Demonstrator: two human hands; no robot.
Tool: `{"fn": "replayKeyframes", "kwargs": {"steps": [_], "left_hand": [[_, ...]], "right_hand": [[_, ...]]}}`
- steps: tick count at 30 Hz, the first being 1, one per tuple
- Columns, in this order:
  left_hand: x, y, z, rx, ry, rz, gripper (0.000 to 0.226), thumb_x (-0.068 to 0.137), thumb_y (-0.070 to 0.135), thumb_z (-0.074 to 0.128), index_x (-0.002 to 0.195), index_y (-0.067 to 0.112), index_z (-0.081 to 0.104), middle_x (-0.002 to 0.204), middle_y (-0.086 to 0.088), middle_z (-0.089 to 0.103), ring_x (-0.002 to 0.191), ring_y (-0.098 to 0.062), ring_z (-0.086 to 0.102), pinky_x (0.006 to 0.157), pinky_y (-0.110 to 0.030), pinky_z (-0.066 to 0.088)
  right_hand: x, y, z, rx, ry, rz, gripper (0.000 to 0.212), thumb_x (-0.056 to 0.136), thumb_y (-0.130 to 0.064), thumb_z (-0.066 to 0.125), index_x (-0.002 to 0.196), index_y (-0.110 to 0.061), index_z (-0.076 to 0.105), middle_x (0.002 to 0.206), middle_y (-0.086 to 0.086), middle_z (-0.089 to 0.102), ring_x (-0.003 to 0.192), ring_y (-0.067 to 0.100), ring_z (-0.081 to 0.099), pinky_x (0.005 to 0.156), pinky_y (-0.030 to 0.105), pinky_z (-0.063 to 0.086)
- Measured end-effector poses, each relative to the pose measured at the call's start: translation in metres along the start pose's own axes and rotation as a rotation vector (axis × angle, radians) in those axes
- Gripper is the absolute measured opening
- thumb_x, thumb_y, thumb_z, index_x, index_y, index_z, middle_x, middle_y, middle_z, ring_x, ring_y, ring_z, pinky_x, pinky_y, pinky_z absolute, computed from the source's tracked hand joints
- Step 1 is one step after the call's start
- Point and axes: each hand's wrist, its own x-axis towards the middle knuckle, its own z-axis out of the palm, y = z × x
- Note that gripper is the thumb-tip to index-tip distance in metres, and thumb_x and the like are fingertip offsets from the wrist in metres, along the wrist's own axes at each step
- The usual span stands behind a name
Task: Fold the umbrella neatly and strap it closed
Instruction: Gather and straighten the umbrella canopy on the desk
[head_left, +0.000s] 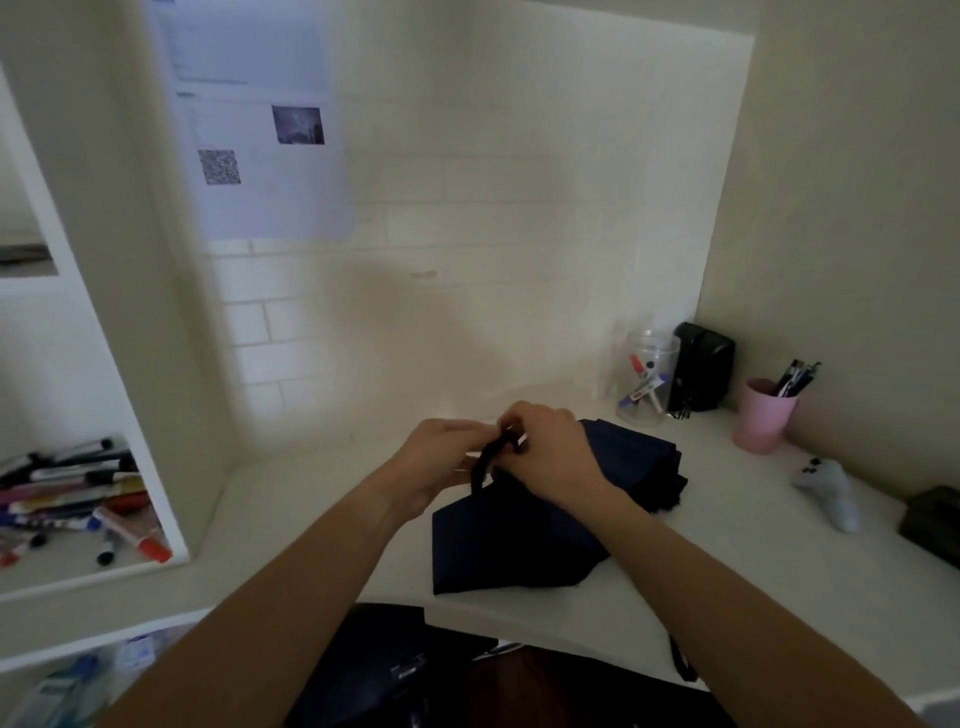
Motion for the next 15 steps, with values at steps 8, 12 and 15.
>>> {"fn": "replayKeyframes", "kwargs": {"steps": [8,12,15], "left_hand": [[0.003,-0.053,0.026,0.446,0.214,-0.078,0.034,0.082,0.048,0.072,0.099,0.022,0.057,0.099,-0.003,0.069,0.087,-0.021,0.068,0.075,-0.035,0.057],[0.007,-0.076,0.068,0.507,-0.075,-0.285,0.07,0.078,0.052,0.078,0.122,0.01,0.042,0.087,-0.009,0.077,0.063,-0.017,0.072,0.057,-0.027,0.057],[0.021,-0.095,0.106,0.409,-0.119,-0.35,0.123,0.068,0.061,0.08,0.15,0.006,0.008,0.107,-0.014,0.072,0.089,-0.026,0.074,0.074,-0.033,0.061]], "right_hand": [[0.026,0.099,-0.032,0.177,0.123,0.495,0.014,0.083,-0.02,0.07,0.092,-0.013,0.078,0.084,0.004,0.07,0.079,0.02,0.063,0.071,0.028,0.048],[0.026,0.142,-0.03,0.155,-0.017,0.585,0.022,0.087,-0.026,0.07,0.078,-0.007,0.073,0.083,0.012,0.068,0.085,0.028,0.063,0.073,0.032,0.046],[0.03,0.161,-0.021,0.188,-0.088,0.651,0.027,0.092,-0.029,0.064,0.08,-0.006,0.07,0.084,0.011,0.064,0.084,0.027,0.059,0.07,0.03,0.039]]}}
